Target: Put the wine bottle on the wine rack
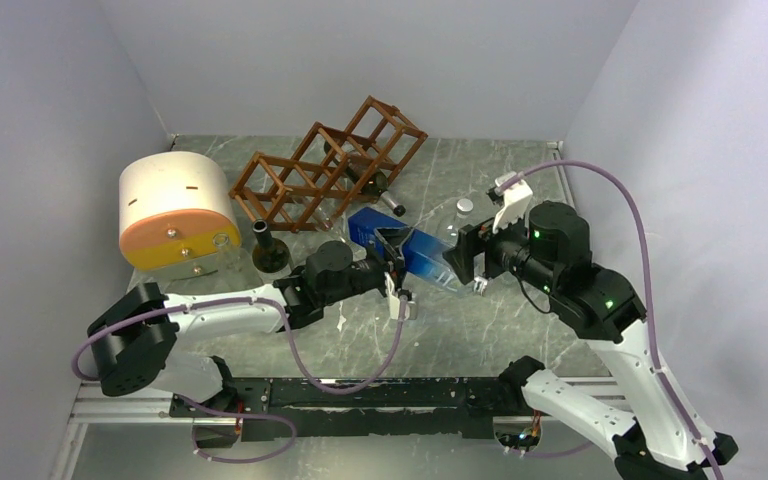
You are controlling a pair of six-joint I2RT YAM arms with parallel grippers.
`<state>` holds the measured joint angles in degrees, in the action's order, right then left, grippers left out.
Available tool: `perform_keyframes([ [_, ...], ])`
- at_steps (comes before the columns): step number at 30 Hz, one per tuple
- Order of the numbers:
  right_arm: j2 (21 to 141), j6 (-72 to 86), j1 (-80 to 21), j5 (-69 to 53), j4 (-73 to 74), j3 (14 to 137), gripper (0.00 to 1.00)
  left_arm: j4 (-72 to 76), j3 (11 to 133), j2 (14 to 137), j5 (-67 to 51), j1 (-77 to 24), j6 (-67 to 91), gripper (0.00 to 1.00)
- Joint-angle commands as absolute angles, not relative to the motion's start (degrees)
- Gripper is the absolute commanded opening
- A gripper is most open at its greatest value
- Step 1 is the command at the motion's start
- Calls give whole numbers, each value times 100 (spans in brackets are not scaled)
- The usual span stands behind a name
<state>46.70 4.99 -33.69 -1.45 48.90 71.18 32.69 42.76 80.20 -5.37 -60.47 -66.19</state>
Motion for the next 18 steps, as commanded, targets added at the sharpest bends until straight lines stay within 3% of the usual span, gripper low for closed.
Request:
perform_keyframes([
  [1, 4663, 422, -3350, -663, 4974, 6821, 86, 4131, 4746, 7603, -891, -6047, -7588, 7],
  [18, 4894, 434, -3349, -1402, 4853, 6424, 81, 3950, 4862, 7512, -780, -6047, -8114, 7],
])
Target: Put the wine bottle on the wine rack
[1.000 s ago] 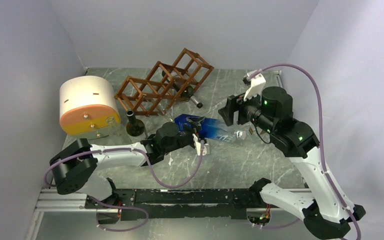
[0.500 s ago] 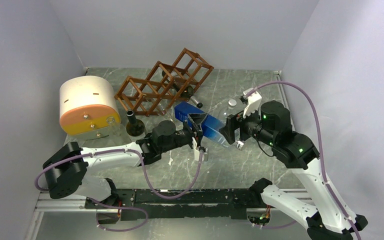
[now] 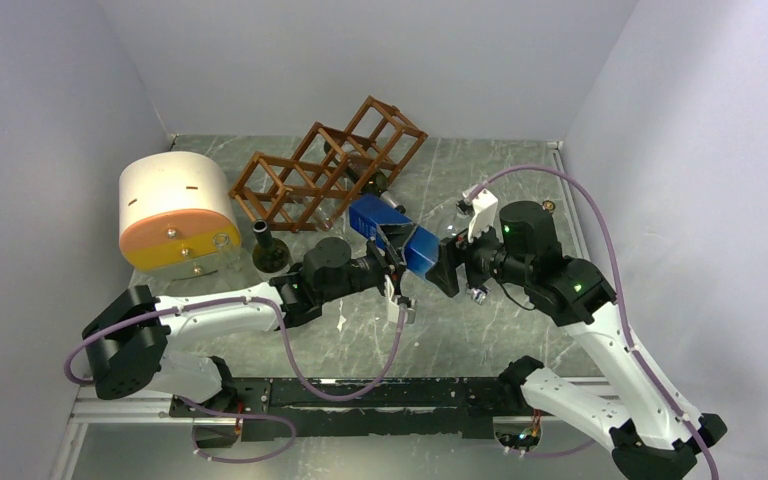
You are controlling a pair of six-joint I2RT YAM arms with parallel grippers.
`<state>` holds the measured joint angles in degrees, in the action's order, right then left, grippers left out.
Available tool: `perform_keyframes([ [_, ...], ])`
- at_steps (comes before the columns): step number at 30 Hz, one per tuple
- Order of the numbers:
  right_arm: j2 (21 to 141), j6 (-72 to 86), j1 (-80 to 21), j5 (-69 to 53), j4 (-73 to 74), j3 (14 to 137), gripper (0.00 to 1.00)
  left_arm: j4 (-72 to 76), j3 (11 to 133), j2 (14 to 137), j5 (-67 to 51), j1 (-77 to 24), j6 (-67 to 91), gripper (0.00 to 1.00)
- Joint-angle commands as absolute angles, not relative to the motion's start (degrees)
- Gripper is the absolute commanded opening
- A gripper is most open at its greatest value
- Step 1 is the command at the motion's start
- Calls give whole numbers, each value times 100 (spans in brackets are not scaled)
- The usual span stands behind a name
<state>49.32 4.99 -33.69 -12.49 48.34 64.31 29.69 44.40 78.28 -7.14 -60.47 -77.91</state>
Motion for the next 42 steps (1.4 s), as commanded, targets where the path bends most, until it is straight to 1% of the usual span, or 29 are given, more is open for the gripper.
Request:
perform_keyframes([
  [1, 4905, 439, -3344, -1417, 4852, 6432, 79, 3946, 4866, 7520, -749, -6047, -8133, 7],
  [2, 4914, 446, -3348, -1438, 4852, 6429, 77, 3942, 4880, 7530, -721, -6047, -8142, 7],
  [5, 4987, 459, -3349, -1477, 4888, 6446, 63, 3840, 4940, 7540, -619, -6047, -8148, 7],
  [8, 5029, 442, -3349, -1473, 4912, 6490, 44, 3685, 5002, 7537, -515, -6043, -8113, 7],
  [12, 5062, 439, -3348, -1432, 4877, 6563, 13, 3621, 5003, 7491, -528, -6021, -7977, 7],
  [14, 5068, 484, -3348, -1342, 4826, 6584, 0, 3460, 5040, 7468, -535, -6023, -7871, 7],
  [15, 5070, 516, -3349, -1285, 4797, 6594, 0, 3413, 5032, 7458, -525, -6021, -7803, 10],
  [16, 5056, 556, -3349, -1223, 4752, 6593, 0, 3414, 5013, 7449, -490, -6023, -7712, 18],
  [19, 5006, 682, -3349, -1063, 4584, 6555, 0, 3245, 4998, 7402, -221, -6022, -7320, 59],
  [20, 4977, 726, -3350, -1007, 4515, 6531, 0, 3029, 5065, 7396, -97, -6021, -7118, 70],
  [22, 4923, 799, -3349, -924, 4376, 6457, 0, 2486, 5228, 7379, 55, -6013, -6515, 89],
  [24, 4897, 873, -3350, -916, 4236, 6360, 0, 2046, 5287, 7323, 34, -6017, -6060, 95],
  [25, 4892, 920, -3349, -900, 4173, 6313, 0, 1911, 5253, 7273, 2, -6013, -5845, 95],
  [32, 4886, 1156, -3348, -744, 3886, 6042, 0, 736, 4960, 6776, 81, -6012, -4823, 95],
  [36, 4862, 1185, -3349, -707, 3776, 5922, 0, 490, 4811, 6412, -88, -6012, -4384, 93],
  [39, 4891, 1195, -3353, -596, 3785, 5932, 0, -34, 4902, 6106, -367, -5999, -4140, 91],
  [42, 4902, 1176, -3350, -630, 3636, 5855, 0, 147, 4811, 5779, -186, -5977, -3877, 92],
])
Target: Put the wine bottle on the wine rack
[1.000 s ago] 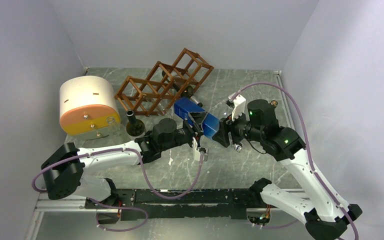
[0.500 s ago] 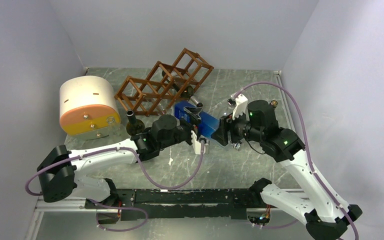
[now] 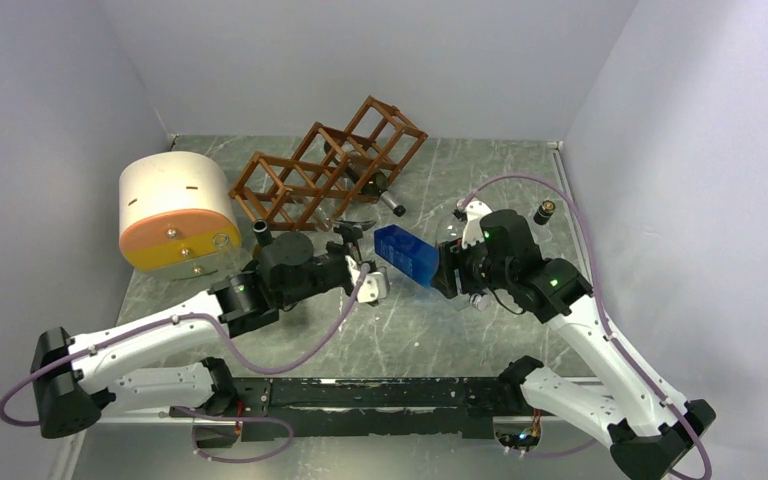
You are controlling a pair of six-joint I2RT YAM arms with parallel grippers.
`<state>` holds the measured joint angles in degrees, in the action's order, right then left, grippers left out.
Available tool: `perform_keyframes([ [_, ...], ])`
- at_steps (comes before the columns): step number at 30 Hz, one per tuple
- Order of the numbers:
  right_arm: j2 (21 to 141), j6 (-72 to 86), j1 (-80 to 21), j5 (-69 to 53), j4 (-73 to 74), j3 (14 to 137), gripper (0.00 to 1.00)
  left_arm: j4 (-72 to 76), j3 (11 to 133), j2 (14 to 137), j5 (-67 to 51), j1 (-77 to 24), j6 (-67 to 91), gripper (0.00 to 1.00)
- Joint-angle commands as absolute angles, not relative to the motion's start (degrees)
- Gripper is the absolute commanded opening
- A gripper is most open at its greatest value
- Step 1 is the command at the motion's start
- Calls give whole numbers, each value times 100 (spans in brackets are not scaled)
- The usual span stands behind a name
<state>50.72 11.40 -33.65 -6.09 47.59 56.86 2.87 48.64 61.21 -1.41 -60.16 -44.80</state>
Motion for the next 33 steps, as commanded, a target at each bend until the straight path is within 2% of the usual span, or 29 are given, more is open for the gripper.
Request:
perform_keyframes([
  [1, 4917, 1167, -3349, -657, 3545, 5816, 0, 342, 4760, 5684, 14, -5967, -3665, 93],
  [5, 5035, 1201, -3353, -827, 3114, 5612, 0, 548, 5153, 5460, 1360, -5883, -2176, 93],
  [9, 5191, 1313, -3351, -980, 2586, 5452, 0, -1448, 6604, 5753, 2280, -5767, -586, 90],
  [21, 5486, 1730, -3391, -1537, 1287, 5108, 0, -2475, 6595, 5029, 2583, -5770, 958, 91],
  [33, 5466, 2261, -3586, -1793, 33, 4745, 0, -2953, 7081, 4757, 2522, -5766, 965, 91],
])
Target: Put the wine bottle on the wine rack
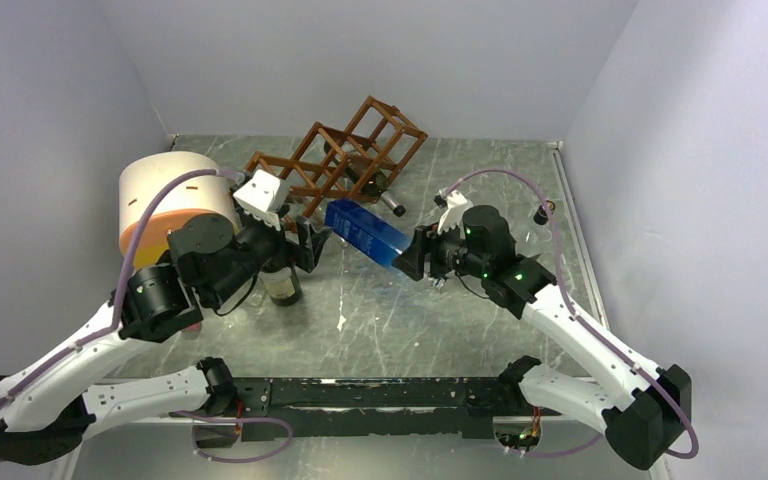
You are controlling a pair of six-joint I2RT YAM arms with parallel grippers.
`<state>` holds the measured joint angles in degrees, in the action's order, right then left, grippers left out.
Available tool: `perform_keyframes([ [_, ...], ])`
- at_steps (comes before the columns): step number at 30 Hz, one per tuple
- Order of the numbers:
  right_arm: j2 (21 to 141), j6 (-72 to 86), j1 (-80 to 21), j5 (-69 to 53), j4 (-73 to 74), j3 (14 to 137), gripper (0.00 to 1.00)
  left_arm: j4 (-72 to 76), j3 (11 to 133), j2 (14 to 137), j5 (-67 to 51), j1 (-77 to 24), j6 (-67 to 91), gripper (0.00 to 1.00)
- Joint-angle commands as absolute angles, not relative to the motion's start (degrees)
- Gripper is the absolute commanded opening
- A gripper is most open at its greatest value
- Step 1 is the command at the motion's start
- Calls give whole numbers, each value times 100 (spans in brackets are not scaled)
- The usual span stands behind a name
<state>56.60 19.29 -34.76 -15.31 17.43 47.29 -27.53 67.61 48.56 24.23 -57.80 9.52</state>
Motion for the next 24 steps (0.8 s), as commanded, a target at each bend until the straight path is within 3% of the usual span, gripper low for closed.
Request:
perform_keyframes([
  [1, 5486, 2290, -3623, -1749, -51, 4727, 0, -2979, 7110, 4740, 2527, -5768, 943, 90],
  [24, 6144, 2706, -4887, -339, -1168, 4709, 0, -3064, 7286, 4468, 2582, -5766, 958, 94],
])
